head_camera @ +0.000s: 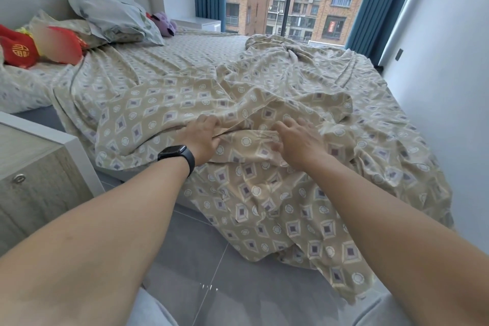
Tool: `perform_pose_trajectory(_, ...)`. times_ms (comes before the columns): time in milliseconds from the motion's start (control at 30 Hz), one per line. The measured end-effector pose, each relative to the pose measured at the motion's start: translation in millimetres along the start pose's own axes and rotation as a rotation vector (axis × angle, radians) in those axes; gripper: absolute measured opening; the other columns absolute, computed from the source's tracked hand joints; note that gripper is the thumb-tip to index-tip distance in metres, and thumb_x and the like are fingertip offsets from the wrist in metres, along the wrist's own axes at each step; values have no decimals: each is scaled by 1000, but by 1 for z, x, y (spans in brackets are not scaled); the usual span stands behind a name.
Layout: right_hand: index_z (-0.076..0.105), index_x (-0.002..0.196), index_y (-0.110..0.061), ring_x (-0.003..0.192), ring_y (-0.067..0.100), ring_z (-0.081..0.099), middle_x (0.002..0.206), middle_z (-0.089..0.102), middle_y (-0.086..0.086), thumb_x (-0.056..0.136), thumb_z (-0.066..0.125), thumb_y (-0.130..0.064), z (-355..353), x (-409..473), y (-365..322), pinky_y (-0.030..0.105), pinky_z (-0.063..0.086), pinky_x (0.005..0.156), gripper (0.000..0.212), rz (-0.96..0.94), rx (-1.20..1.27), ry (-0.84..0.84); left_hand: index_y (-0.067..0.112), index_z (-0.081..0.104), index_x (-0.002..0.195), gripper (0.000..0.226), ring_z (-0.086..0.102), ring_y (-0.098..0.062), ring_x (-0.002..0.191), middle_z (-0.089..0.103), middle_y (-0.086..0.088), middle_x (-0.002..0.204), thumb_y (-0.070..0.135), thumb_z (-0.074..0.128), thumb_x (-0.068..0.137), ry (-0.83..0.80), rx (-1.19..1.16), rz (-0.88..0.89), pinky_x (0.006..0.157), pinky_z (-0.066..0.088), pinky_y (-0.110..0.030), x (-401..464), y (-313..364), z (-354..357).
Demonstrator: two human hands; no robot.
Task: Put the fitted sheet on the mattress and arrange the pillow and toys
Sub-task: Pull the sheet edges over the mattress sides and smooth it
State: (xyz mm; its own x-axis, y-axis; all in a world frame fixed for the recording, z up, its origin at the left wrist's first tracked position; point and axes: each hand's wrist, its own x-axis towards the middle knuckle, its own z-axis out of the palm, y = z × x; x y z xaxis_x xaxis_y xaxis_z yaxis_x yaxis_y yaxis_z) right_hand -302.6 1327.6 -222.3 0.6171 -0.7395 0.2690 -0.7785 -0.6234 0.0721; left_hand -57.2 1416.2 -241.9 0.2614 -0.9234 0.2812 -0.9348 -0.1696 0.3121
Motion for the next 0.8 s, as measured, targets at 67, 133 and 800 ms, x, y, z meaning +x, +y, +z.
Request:
perform_pose_trajectory(67, 59, 126, -33, 121, 24, 51, 129, 61, -3, 101, 51, -39, 3, 1, 5, 40, 32, 101, 26, 87, -9, -74, 32, 55, 125, 30, 56, -23, 115, 62, 5, 122, 32, 57, 95, -22, 37, -67, 97, 44, -44, 4, 5, 2)
perform_pose_trajectory(133, 65, 105, -34, 110, 20, 53, 114, 68, -5, 103, 45, -32, 9, 0, 9, 37, 28, 91, 20, 87, -58, -108, 35, 62, 116, 23, 56, -23, 114, 64, 5, 116, 26, 54, 96, -38, 104, -91, 100, 40, -42, 9, 13, 6)
perform_pose_trajectory(800, 61, 122, -34, 111, 17, 55, 124, 61, -9, 89, 65, -37, -49, -3, -34, 44, 50, 97, 33, -139, 385, -170, 29, 60, 130, 38, 66, -14, 103, 65, 7, 122, 35, 68, 93, -658, -284, -137, 90, 49, -30, -22, -11, -20)
